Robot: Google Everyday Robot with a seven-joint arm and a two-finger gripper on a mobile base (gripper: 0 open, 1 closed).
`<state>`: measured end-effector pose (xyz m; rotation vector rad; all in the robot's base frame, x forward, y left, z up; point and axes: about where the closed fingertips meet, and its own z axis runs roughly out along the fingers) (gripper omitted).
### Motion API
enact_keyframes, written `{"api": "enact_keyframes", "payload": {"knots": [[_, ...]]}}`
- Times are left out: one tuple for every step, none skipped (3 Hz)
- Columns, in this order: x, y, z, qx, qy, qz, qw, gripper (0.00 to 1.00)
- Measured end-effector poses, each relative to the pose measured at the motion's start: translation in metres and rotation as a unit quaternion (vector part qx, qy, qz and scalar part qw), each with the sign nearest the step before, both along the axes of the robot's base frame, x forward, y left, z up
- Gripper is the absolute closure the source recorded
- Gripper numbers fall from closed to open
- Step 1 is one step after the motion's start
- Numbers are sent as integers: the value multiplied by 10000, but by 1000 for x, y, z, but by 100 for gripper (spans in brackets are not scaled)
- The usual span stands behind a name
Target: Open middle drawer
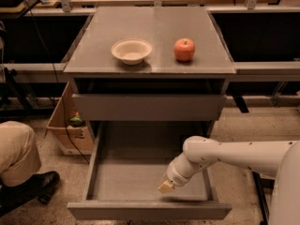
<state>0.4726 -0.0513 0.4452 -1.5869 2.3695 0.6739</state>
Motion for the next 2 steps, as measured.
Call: {"api": "enact_keyframes", "payload": {"knots": [[-3, -4, -11, 323, 15, -153, 9994, 100], [-6, -7, -17, 473, 40, -238, 9986, 100]]}}
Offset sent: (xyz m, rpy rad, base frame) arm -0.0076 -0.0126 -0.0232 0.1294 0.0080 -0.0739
